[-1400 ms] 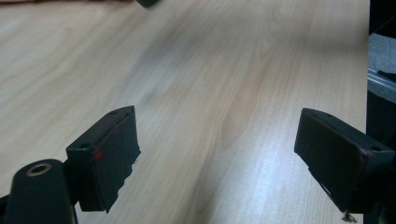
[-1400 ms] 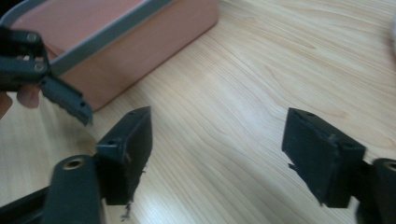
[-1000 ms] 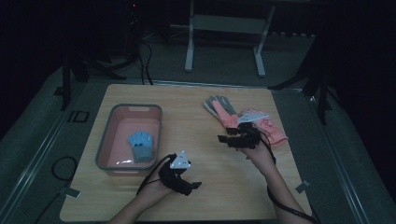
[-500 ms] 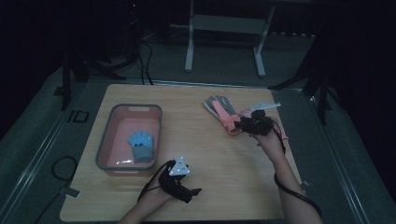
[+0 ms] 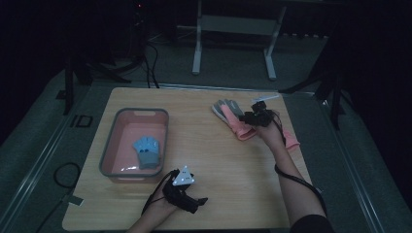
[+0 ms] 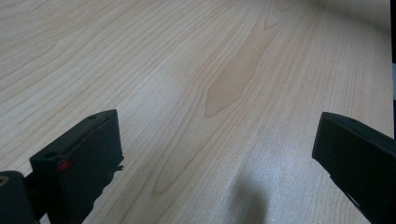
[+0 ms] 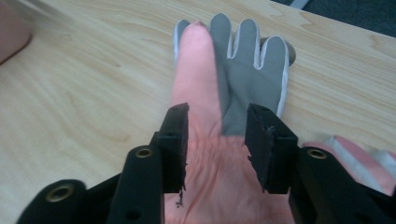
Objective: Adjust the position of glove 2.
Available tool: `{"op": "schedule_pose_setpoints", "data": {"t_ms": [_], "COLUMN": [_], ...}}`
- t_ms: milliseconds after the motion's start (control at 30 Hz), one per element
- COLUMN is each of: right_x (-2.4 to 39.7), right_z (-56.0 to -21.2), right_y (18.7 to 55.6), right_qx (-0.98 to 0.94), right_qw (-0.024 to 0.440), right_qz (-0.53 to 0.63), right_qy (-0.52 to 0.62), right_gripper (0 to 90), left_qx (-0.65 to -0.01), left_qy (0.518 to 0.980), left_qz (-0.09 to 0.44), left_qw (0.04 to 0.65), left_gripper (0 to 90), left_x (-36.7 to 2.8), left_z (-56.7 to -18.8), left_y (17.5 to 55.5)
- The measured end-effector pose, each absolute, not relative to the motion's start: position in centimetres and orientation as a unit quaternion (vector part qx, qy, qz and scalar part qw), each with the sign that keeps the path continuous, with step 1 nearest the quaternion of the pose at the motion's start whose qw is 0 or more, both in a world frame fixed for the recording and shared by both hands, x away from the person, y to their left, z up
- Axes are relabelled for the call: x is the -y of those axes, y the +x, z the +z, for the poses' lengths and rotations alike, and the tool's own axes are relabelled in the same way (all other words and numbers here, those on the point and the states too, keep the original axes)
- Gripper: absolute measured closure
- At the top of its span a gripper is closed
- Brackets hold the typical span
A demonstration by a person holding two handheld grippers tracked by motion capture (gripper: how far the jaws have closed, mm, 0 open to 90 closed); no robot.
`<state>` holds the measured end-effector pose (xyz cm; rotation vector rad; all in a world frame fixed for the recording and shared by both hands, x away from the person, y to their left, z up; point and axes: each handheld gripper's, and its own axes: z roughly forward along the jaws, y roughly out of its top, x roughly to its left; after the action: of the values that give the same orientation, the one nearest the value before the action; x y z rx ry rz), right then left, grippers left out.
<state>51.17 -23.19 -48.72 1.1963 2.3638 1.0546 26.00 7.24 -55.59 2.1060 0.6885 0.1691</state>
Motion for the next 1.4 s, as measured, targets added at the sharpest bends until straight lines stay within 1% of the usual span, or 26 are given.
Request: {"op": "schedule_pose_setpoints", "data": {"t_ms": [367, 433, 500, 600, 633, 667, 700, 733, 800, 833, 900, 933, 1133, 1167, 1300, 1333, 1400], "right_x": [22.1, 21.8, 21.5, 21.3, 21.4, 21.4, 21.4, 21.4, 21.2, 21.2, 20.7, 20.5, 20.2, 20.0, 19.7, 19.6, 19.4], "right_z": [-49.8, -50.6, -51.4, -52.2, -52.6, -52.6, -52.6, -52.7, -52.7, -52.7, -52.6, -52.5, -51.1, -50.1, -48.8, -48.0, -47.5], "right_y": [55.0, 55.5, 55.8, 55.9, 55.9, 55.9, 55.9, 55.9, 55.7, 55.7, 55.4, 55.2, 54.2, 53.3, 51.9, 50.5, 49.4], "right_qx": [-0.824, -0.828, -0.832, -0.833, -0.834, -0.834, -0.834, -0.836, -0.841, -0.841, -0.842, -0.841, -0.814, -0.798, -0.782, -0.766, -0.764], "right_qw": [0.148, 0.149, 0.139, 0.140, 0.144, 0.144, 0.141, 0.142, 0.147, 0.147, 0.157, 0.156, 0.159, 0.163, 0.158, 0.149, 0.156], "right_qz": [0.339, 0.322, 0.314, 0.309, 0.309, 0.309, 0.309, 0.300, 0.295, 0.295, 0.287, 0.288, 0.296, 0.302, 0.317, 0.332, 0.331], "right_qy": [0.429, 0.433, 0.435, 0.436, 0.434, 0.434, 0.435, 0.436, 0.429, 0.429, 0.428, 0.431, 0.475, 0.495, 0.513, 0.530, 0.532], "right_gripper": [59.6, 59.5, 59.2, 60.1, 61.9, 61.9, 64.5, 73.2, 79.9, 79.9, 85.7, 86.6, 88.1, 88.1, 88.1, 88.1, 88.2], "left_qx": [-0.278, -0.273, -0.271, -0.272, -0.272, -0.272, -0.272, -0.272, -0.272, -0.271, -0.271, -0.271, -0.273, -0.274, -0.275, -0.276, -0.277], "left_qy": [0.843, 0.847, 0.848, 0.847, 0.847, 0.847, 0.846, 0.846, 0.846, 0.847, 0.848, 0.848, 0.845, 0.845, 0.844, 0.843, 0.842], "left_qz": [0.070, 0.072, 0.070, 0.072, 0.071, 0.070, 0.070, 0.070, 0.070, 0.070, 0.072, 0.071, 0.076, 0.078, 0.087, 0.086, 0.090], "left_qw": [0.455, 0.452, 0.451, 0.450, 0.451, 0.452, 0.452, 0.453, 0.452, 0.453, 0.451, 0.451, 0.453, 0.453, 0.453, 0.454, 0.453], "left_gripper": [1.9, 1.8, 1.9, 1.8, 1.9, 1.9, 1.8, 1.8, 1.8, 1.8, 1.8, 1.8, 1.8, 1.9, 1.9, 1.8, 1.8], "left_x": [-7.3, -7.2, -7.2, -7.2, -7.3, -7.3, -7.3, -7.3, -7.3, -7.3, -7.3, -7.3, -7.3, -7.3, -7.4, -7.4, -7.4], "left_z": [-55.3, -55.4, -55.4, -55.5, -55.5, -55.5, -55.5, -55.5, -55.5, -55.5, -55.5, -55.6, -55.5, -55.4, -55.4, -55.3, -55.3], "left_y": [25.5, 25.3, 25.3, 25.3, 25.3, 25.3, 25.3, 25.2, 25.2, 25.2, 25.2, 25.2, 25.2, 25.2, 25.3, 25.4, 25.3]}}
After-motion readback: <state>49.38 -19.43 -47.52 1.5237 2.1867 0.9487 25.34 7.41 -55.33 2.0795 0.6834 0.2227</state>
